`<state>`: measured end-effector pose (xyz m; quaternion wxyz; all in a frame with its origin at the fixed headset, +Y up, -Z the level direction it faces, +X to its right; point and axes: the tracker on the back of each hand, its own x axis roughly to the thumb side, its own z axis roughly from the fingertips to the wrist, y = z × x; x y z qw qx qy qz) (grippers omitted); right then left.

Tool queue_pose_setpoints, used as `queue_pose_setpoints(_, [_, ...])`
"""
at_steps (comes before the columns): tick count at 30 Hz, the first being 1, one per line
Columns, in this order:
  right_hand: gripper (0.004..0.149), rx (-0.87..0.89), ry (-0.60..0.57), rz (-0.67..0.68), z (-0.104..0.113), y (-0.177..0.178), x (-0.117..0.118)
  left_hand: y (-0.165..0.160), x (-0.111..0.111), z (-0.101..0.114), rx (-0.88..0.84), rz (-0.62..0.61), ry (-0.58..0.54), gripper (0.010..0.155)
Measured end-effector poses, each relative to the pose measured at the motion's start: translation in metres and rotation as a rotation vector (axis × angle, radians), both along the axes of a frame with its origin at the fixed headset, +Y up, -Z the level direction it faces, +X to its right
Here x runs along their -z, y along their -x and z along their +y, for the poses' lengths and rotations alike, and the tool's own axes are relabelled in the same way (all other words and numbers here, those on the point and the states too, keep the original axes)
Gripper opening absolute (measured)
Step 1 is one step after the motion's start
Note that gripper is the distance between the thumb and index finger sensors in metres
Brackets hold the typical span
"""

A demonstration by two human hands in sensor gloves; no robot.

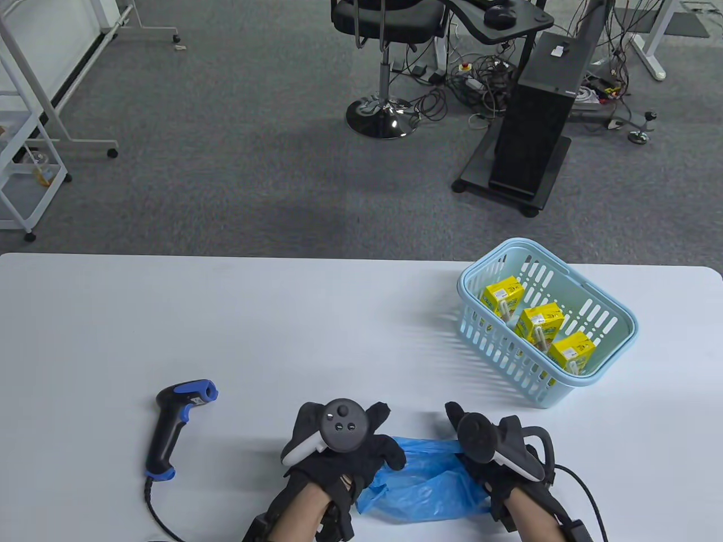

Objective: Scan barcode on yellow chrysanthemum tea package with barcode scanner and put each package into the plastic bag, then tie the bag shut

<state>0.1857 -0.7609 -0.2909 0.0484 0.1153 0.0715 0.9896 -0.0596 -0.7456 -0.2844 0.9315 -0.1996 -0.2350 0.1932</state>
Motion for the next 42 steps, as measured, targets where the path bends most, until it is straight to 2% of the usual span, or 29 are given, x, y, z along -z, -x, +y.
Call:
queue_pose_setpoints(2, [0.094, 0.025, 0.056, 0.044, 0.002, 0.009, -0.003, 0.001, 0.001, -0.008, 0.114, 0.028, -0.026, 0.053])
queue_pose_setpoints(4, [0.1, 0.024, 0.058, 0.111, 0.007, 0.023, -0.009, 0.004, 0.002, -0.014, 0.106, 0.048, 0.006, 0.06])
queue_pose_setpoints(8, [0.101, -0.079, 0.051, 0.252, 0.014, 0.052, -0.024, 0.013, 0.006, -0.023, 0.133, 0.083, 0.033, 0.07])
queue_pose_setpoints(12, [0.088, -0.155, -0.001, 0.372, 0.02, 0.076, -0.037, 0.021, 0.007, -0.029, 0.145, 0.094, 0.045, 0.074])
queue_pose_setpoints(15, [0.065, -0.169, -0.006, 0.383, 0.016, 0.083, -0.038, 0.023, 0.008, -0.029, 0.152, 0.101, 0.044, 0.076])
queue_pose_setpoints(17, [0.057, -0.202, -0.021, 0.361, 0.012, 0.08, -0.035, 0.022, 0.007, -0.029, 0.167, 0.088, 0.037, 0.078])
queue_pose_setpoints(18, [0.06, -0.217, -0.042, 0.339, 0.008, 0.076, -0.032, 0.022, 0.008, -0.029, 0.193, 0.079, 0.023, 0.078])
queue_pose_setpoints(19, [0.069, -0.226, -0.035, 0.326, 0.005, 0.072, -0.029, 0.021, 0.007, -0.029, 0.217, 0.08, 0.008, 0.077])
queue_pose_setpoints(21, [0.084, -0.236, 0.05, 0.234, -0.002, 0.058, -0.02, 0.018, 0.006, -0.029, 0.271, 0.079, -0.032, 0.076])
queue_pose_setpoints(23, [0.09, -0.187, 0.087, 0.181, -0.006, 0.046, -0.015, 0.017, 0.005, -0.029, 0.357, 0.089, -0.031, 0.078])
queue_pose_setpoints(25, [0.088, -0.134, 0.094, 0.136, -0.007, 0.037, -0.01, 0.016, 0.007, -0.032, 0.415, 0.077, -0.013, 0.081])
queue_pose_setpoints(30, [0.079, -0.14, 0.048, 0.041, -0.009, 0.018, 0.002, 0.026, 0.012, -0.035, 0.402, 0.126, 0.036, 0.084])
queue_pose_setpoints(36, [0.069, -0.019, 0.113, -0.087, -0.017, -0.001, 0.018, 0.039, 0.02, -0.037, 0.362, 0.186, 0.08, 0.076])
queue_pose_setpoints(40, [0.064, 0.191, 0.172, -0.155, -0.023, -0.015, 0.026, 0.051, 0.027, -0.043, 0.273, 0.219, 0.145, 0.071])
queue_pose_setpoints(42, [0.068, 0.149, 0.206, -0.146, -0.033, -0.012, 0.026, 0.05, 0.028, -0.045, 0.25, 0.208, 0.15, 0.072])
